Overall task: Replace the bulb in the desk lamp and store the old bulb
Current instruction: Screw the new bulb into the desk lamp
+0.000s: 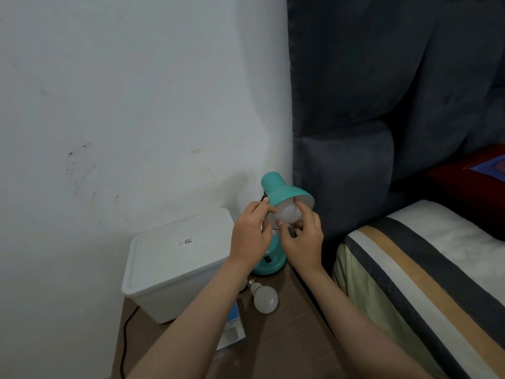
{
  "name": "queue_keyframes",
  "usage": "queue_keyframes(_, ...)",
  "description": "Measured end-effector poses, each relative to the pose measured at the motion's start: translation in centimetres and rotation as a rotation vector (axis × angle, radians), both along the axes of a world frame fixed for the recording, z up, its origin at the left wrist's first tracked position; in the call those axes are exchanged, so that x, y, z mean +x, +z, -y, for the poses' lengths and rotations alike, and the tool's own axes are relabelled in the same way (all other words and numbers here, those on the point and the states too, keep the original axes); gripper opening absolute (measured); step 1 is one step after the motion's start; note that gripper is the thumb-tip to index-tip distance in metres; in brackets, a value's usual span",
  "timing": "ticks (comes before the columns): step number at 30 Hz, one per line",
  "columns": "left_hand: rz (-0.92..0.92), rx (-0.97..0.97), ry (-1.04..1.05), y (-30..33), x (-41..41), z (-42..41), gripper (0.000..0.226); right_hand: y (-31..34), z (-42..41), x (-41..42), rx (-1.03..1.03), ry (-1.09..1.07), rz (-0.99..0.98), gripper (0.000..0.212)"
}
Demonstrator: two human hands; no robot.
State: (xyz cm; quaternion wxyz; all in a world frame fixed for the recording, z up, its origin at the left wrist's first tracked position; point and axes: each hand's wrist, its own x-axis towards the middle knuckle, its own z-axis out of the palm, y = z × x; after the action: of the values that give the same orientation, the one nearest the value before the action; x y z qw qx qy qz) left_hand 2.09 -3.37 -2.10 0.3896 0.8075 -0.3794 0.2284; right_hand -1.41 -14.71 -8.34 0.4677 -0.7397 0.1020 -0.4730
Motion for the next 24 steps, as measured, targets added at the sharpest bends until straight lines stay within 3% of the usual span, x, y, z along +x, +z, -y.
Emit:
queue_keyframes(16,0.011,0.000,-0.008,0.1,-0.1,0.0,0.027,0.5,0.1,-0.1,0.197,0.071,-0.036,0.060)
queue_keyframes(21,0.001,-0.009,-0.007,0.2,-0.2,-0.1,0.026,1.3,-0.5,-0.3,0.393,0.144,0.037,0.052)
queue_keyframes(24,-0.003,-0.018,-0.014,0.3,-0.3,-0.1,0.026,1.2,-0.8,0.0,0.377,0.091,0.041,0.046)
